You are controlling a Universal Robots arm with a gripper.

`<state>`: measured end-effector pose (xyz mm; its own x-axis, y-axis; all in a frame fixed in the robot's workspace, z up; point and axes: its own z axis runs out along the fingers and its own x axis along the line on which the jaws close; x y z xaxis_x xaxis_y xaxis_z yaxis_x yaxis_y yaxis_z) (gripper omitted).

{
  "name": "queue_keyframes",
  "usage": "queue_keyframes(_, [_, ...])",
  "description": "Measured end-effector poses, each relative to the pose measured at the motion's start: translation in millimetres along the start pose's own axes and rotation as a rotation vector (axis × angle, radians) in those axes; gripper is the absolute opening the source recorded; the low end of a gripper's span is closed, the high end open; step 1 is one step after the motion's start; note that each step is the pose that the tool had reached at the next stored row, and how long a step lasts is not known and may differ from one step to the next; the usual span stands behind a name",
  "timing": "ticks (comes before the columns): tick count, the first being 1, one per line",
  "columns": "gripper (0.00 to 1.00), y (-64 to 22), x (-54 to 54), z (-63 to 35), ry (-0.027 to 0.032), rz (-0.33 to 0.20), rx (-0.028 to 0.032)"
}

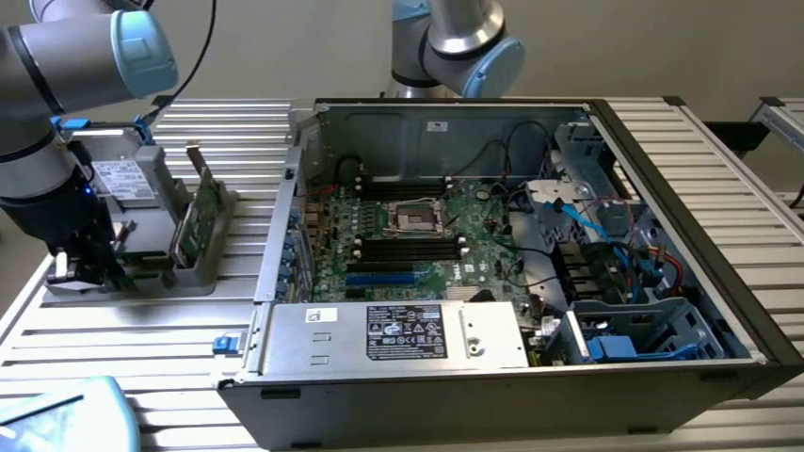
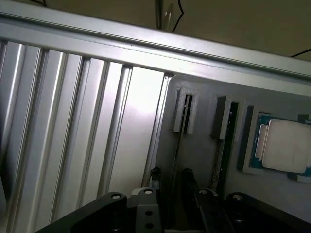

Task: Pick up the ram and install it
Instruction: 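Pick up the ram and move it above insertion slot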

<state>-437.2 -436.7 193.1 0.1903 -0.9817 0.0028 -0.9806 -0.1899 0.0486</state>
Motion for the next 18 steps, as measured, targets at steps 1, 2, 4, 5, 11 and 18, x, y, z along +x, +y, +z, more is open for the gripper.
queue_keyframes(1, [0.31,0.0,0.0,0.0,0.0000,0.000,-0.0001])
queue_keyframes(2, [0.31,0.0,0.0,0.0,0.0000,0.000,0.0000])
queue_keyframes(4, [0.31,0.0,0.0,0.0,0.0000,0.000,0.0000])
queue_keyframes(5, [0.31,0.0,0.0,0.0,0.0000,0.000,0.0000])
queue_keyframes(11, [0.31,-0.1,0.0,0.1,-0.0030,0.001,0.0008])
queue_keyframes(18, [0.31,-0.1,0.0,0.3,-0.0060,0.002,0.0015])
